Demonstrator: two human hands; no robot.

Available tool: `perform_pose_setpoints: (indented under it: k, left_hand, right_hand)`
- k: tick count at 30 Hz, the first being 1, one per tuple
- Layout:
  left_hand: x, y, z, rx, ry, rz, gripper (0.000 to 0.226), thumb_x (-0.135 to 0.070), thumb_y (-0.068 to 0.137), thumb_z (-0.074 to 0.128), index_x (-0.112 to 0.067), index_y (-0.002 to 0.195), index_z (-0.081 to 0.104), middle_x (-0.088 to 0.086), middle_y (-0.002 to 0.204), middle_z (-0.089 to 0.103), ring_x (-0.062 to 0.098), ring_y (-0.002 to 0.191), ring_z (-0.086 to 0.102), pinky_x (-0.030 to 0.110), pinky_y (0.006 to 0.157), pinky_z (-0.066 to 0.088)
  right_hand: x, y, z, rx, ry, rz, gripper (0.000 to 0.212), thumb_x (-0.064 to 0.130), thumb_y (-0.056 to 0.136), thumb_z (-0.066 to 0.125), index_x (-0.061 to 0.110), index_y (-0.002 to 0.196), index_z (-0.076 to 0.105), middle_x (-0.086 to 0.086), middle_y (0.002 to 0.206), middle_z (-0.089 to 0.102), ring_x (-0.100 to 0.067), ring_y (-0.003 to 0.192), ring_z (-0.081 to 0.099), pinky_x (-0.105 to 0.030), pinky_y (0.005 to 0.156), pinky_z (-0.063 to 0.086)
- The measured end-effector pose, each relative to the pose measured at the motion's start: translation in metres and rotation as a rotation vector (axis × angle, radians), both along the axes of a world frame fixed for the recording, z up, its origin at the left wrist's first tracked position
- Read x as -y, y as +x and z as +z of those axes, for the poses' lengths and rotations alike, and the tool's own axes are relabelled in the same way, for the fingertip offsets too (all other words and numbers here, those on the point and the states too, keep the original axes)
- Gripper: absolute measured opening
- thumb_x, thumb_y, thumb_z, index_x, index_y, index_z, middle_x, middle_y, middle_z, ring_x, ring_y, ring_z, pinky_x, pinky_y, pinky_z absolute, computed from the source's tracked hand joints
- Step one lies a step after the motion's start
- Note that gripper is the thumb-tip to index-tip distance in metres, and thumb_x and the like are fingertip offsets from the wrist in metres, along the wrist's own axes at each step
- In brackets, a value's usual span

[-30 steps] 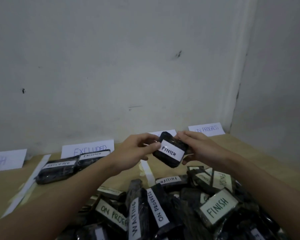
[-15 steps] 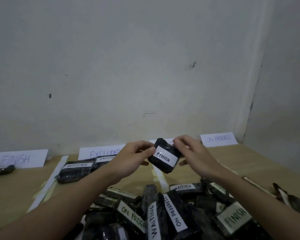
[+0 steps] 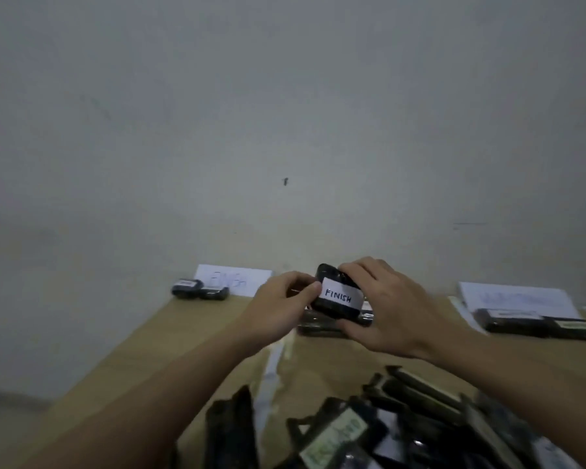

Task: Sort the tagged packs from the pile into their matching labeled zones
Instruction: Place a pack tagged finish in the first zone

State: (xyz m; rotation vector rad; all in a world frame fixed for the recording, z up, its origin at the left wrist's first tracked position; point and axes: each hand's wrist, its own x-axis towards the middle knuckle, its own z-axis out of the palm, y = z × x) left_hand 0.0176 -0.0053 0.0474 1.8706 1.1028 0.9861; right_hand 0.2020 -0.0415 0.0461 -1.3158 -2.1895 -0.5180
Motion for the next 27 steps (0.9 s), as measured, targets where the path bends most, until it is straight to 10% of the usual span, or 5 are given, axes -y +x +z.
perform_pose_setpoints:
  k: [14, 27]
  left_hand:
    - [-0.077, -0.173, -0.107, -0.742, 0.164, 0.167, 0.043, -0.036, 0.097, 0.037, -0.018, 0.135, 0.04, -0.002, 0.137, 0.043, 0.015, 0.125, 0.04, 0.028, 0.103, 0.034]
    - [-0.095, -0.162, -0.106, -0.763, 0.267, 0.054, 0.045, -0.037, 0.096, 0.038, -0.021, 0.138, 0.037, -0.005, 0.14, 0.039, 0.012, 0.127, 0.038, 0.028, 0.103, 0.033]
  right_hand:
    - [-0.212, -0.144, -0.058, -0.156, -0.512, -0.027, 0.039, 0.031, 0.074, 0.067, 0.013, 0.105, 0.051, -0.006, 0.101, 0.053, -0.024, 0.091, 0.051, -0.03, 0.075, 0.044]
    - [-0.254, -0.156, -0.087, -0.048, -0.556, -0.048, 0.046, 0.032, 0.084, 0.059, 0.009, 0.122, 0.049, -0.011, 0.127, 0.05, -0.026, 0.113, 0.047, -0.037, 0.093, 0.043]
